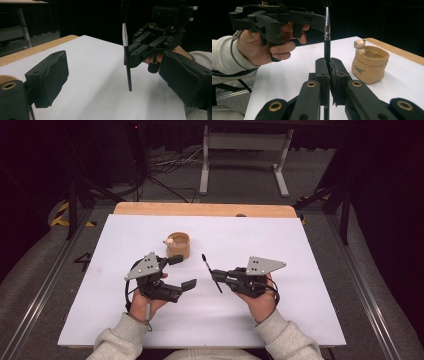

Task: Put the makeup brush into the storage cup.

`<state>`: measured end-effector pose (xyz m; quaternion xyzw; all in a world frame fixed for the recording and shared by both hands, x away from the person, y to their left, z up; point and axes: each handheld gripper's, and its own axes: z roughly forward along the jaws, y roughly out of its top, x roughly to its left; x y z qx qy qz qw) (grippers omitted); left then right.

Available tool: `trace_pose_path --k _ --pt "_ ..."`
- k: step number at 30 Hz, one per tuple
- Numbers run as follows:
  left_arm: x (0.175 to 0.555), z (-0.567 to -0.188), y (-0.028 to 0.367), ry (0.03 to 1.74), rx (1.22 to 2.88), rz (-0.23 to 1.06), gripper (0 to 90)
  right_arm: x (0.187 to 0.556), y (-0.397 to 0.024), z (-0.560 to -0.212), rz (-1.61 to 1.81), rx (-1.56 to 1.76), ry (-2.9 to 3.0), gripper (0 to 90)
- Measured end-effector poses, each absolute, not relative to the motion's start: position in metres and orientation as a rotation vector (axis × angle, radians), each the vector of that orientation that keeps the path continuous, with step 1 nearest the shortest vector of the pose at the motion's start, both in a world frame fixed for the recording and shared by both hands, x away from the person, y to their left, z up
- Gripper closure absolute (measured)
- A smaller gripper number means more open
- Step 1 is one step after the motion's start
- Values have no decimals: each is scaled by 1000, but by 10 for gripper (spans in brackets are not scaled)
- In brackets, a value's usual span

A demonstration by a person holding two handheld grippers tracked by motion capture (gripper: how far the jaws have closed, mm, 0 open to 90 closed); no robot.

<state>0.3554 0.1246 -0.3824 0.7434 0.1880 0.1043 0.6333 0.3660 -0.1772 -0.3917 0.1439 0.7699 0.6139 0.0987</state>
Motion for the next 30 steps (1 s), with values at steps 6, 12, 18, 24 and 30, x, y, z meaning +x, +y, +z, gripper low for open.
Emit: trace_pose_path --k 6,12,18,24,30 --pt "353 -381 120 416 1705 233 110 365 -172 -394 1817 413 2286 855" --pt "354 -382 118 419 1712 221 147 364 -168 -397 1818 398 2297 855" --pt "355 -383 117 431 1708 177 233 363 -165 -400 1813 388 2307 855" --pt "357 -383 115 440 1706 144 345 361 -162 -401 1803 373 2315 855" --pt "355 -382 109 442 1723 167 448 360 -161 -402 1801 366 2322 855"
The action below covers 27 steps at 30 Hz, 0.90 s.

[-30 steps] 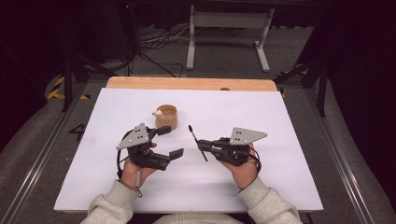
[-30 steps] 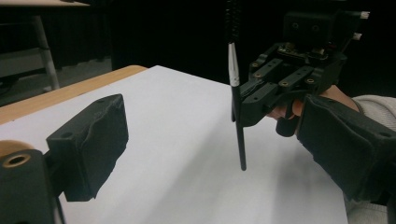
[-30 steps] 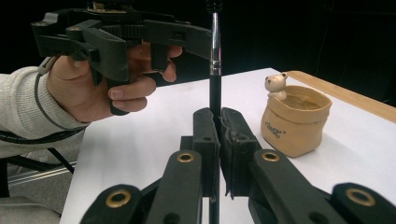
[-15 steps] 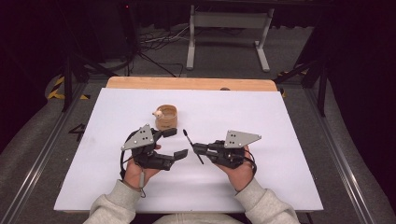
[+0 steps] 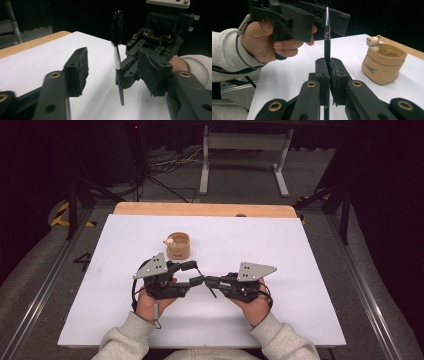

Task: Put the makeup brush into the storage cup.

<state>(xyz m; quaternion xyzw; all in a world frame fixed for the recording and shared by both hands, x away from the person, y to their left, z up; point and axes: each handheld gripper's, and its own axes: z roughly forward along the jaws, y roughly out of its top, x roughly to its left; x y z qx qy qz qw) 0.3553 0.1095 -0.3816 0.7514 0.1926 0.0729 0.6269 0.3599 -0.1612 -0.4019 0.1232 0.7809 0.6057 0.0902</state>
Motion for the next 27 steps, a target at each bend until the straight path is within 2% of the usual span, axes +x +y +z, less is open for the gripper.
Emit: trace_pose_path --k 11,20,27 --pt "354 -382 108 441 1735 203 672 357 -159 -402 1796 340 2324 855" --pt "353 -382 108 428 1743 196 790 358 -159 -403 1795 350 2325 854" --pt "353 -381 107 412 1747 179 825 359 -159 -404 1788 341 2328 850"
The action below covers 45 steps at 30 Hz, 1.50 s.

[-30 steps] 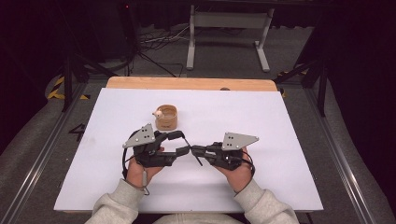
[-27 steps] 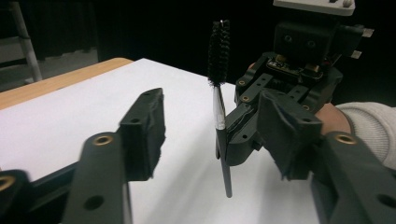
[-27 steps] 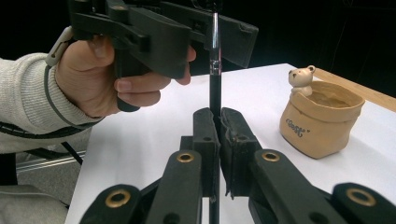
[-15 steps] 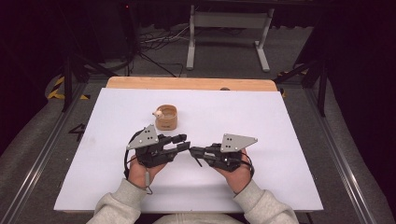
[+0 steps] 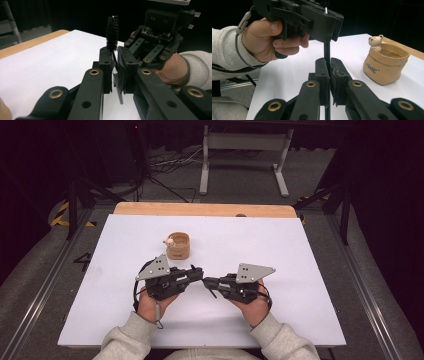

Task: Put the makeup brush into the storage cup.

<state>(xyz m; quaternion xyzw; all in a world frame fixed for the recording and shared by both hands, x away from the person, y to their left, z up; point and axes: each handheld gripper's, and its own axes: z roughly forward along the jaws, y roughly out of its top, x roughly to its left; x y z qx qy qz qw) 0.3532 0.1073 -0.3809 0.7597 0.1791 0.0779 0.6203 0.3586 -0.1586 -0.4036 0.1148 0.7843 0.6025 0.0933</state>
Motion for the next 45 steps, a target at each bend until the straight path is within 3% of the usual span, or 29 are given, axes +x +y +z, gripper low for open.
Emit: trace_pose_path --k 5,8,10,16,17,18,22,28,45 --pt "351 -379 108 419 1749 198 849 360 -159 -404 1797 338 2333 835" --pt "352 -378 111 425 1744 196 850 360 -160 -404 1794 343 2318 747" --pt "352 -377 112 421 1743 206 850 360 -161 -403 1803 347 2306 672" --pt "355 -371 117 436 1736 208 850 362 -166 -399 1801 413 2256 290" --pt "355 -371 117 436 1736 208 850 362 -166 -399 1801 413 2256 290" --pt "357 -369 119 436 1739 221 850 364 -168 -398 1774 468 2258 205" --pt "360 -365 121 452 1749 234 850 366 -174 -396 1764 505 2220 116" --pt "365 -358 126 470 1747 249 850 368 -181 -394 1737 528 2200 37" --pt "385 -342 136 597 1722 390 850 372 -187 -394 1710 544 2207 23"
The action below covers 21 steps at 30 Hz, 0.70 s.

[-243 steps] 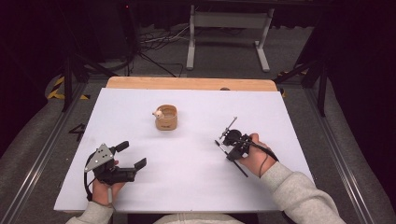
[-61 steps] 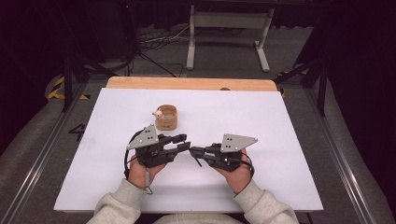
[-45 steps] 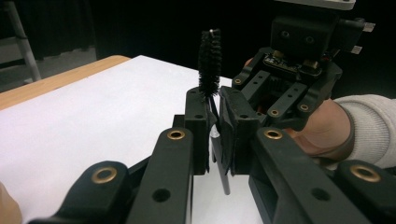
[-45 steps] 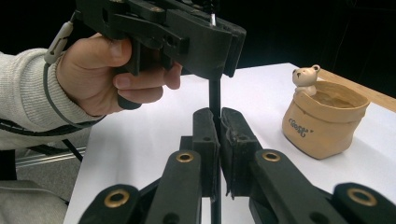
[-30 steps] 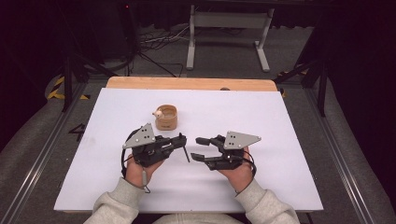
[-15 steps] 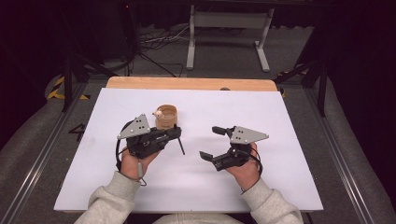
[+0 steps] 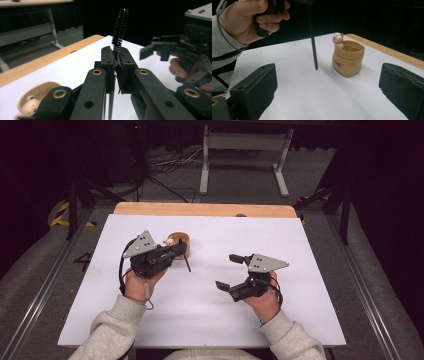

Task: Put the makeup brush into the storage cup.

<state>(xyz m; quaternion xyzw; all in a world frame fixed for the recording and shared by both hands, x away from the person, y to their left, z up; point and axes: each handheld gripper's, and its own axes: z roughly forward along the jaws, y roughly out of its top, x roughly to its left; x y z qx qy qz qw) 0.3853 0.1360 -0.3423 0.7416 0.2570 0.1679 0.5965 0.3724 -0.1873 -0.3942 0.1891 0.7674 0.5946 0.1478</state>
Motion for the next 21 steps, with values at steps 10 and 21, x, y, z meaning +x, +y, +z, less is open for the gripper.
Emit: trace_pose_path --k 10,21 --pt "397 -338 137 659 1690 479 850 373 -188 -395 1720 545 2211 30" --pt "407 -333 137 737 1643 533 849 374 -188 -396 1723 550 2216 34"
